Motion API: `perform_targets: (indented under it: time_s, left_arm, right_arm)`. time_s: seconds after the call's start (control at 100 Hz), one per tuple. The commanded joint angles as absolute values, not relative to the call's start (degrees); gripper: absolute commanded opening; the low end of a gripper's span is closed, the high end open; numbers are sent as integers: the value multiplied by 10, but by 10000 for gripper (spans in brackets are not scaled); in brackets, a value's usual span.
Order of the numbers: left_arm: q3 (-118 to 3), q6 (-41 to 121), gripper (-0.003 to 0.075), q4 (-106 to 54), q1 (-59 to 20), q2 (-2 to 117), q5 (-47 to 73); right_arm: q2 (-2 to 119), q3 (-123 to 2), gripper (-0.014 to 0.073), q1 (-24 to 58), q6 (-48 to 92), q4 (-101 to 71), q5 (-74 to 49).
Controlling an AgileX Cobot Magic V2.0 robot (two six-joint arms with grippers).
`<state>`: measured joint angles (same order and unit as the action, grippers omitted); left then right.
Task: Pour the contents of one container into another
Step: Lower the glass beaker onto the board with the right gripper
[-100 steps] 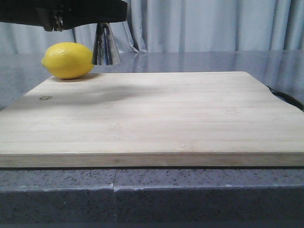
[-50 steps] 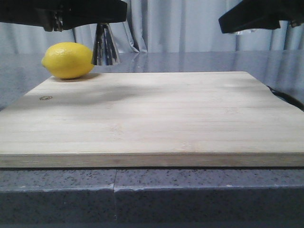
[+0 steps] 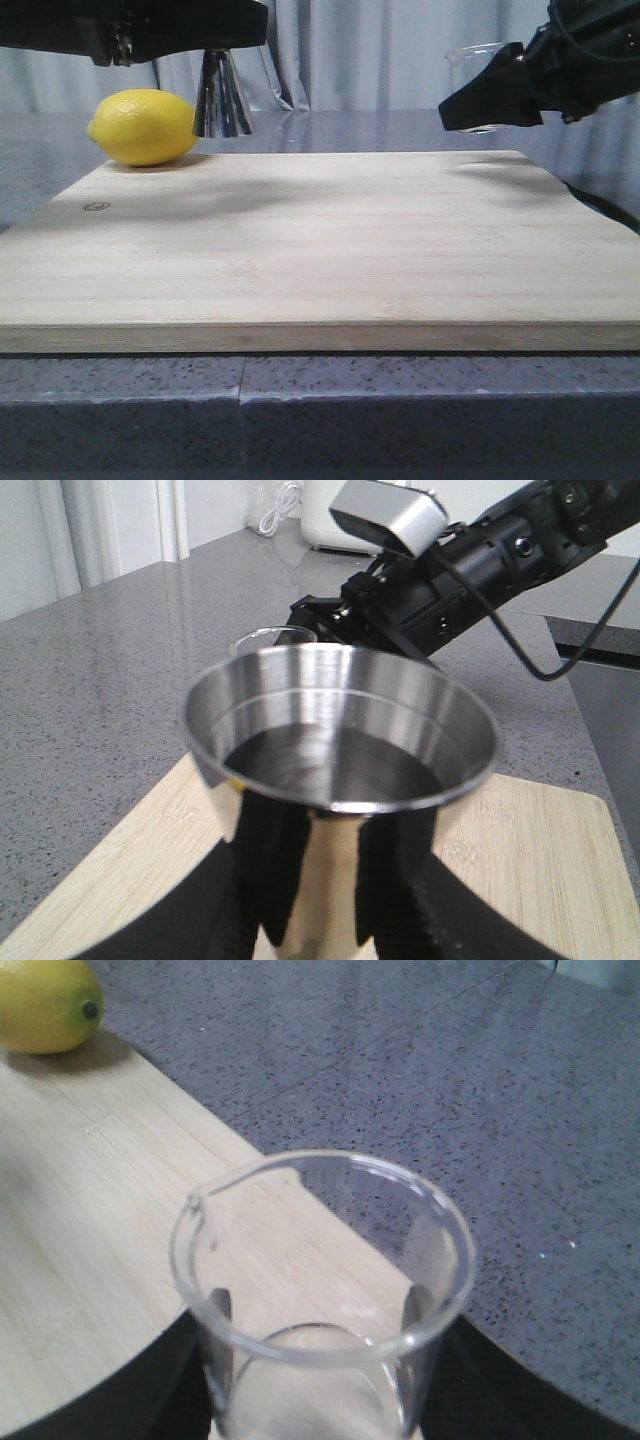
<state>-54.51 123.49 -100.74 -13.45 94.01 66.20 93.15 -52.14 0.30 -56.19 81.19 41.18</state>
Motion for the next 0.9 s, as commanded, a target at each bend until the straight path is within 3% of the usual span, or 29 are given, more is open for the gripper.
perform_targets:
  time_s: [0.0,0.69,0.89]
  left_arm:
    - [-563,1231,206,-1060,-140,914,720]
    - [-563,1231,206,-1060,-140,914,720]
    - [-563,1231,206,-1060,-140,914,720]
  right_arm:
    - [924,-549,311,0,-555,786,429]
    - [946,-550,319,0,-555,787,384]
    - [946,-550,442,0,-555,787,381]
